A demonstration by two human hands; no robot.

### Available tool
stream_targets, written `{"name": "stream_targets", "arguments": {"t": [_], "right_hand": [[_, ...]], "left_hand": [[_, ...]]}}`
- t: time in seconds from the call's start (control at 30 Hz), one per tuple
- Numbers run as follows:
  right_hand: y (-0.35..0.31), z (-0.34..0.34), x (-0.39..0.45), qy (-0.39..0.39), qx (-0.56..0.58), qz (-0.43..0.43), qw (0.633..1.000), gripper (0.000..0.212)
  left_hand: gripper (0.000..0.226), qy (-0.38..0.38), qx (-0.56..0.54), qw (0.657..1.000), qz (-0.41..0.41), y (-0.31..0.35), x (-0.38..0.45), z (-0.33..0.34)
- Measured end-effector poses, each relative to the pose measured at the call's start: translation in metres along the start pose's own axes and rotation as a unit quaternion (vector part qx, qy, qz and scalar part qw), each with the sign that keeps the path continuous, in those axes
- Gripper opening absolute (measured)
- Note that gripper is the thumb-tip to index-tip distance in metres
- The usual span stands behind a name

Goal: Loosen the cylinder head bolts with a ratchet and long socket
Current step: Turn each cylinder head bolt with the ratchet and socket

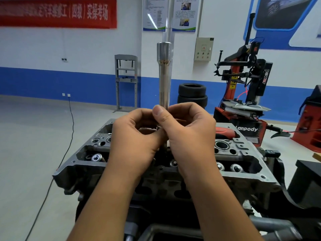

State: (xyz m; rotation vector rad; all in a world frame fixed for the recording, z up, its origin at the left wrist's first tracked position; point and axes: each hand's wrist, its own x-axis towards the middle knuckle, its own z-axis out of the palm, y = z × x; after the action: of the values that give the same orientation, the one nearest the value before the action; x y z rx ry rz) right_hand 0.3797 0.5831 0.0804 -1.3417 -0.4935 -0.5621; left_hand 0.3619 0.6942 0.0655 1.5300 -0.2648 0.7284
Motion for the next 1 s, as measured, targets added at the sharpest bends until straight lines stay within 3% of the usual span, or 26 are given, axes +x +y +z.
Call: {"name": "stream_targets", "arguments": {"t": [0.13, 0.2, 0.37, 0.53, 0.7, 0.77, 0.9, 1.0], "right_hand": [[-0.001, -0.005, -0.002, -0.005, 0.041, 0.016, 0.999, 0.026], [-0.002, -0.003, 0.0, -0.024, 0.037, 0.046, 0.998, 0.024], [-0.004, 0.002, 0.006, -0.042, 0.028, 0.077, 0.996, 0.024], [-0.004, 0.006, 0.004, -0.04, -0.018, 0.055, 0.998, 0.029], [-0.005, 0.004, 0.002, -0.041, 0.011, 0.042, 0.998, 0.02], [-0.005, 0.003, 0.001, -0.058, 0.025, 0.049, 0.997, 0.013], [-0.005, 0.004, 0.001, -0.069, 0.018, 0.052, 0.996, 0.014], [-0.004, 0.005, 0.001, -0.062, 0.018, 0.041, 0.997, 0.017]], "left_hand": [[0.037, -0.167, -0.055, 0.984, -0.027, 0.003, -0.001, -0.013], [0.034, -0.199, -0.064, 0.977, -0.042, 0.005, 0.0, -0.016], [0.026, -0.09, -0.016, 0.996, -0.02, 0.002, -0.001, -0.009], [0.032, 0.002, 0.009, 1.0, 0.028, -0.002, -0.005, -0.001], [0.028, -0.121, -0.054, 0.991, -0.004, -0.003, -0.003, -0.009], [0.027, -0.102, -0.046, 0.994, 0.002, -0.005, -0.002, -0.011], [0.033, 0.01, -0.036, 0.999, 0.022, -0.005, -0.003, -0.003], [0.031, -0.023, -0.035, 0.999, 0.025, -0.006, -0.002, -0.005]]}}
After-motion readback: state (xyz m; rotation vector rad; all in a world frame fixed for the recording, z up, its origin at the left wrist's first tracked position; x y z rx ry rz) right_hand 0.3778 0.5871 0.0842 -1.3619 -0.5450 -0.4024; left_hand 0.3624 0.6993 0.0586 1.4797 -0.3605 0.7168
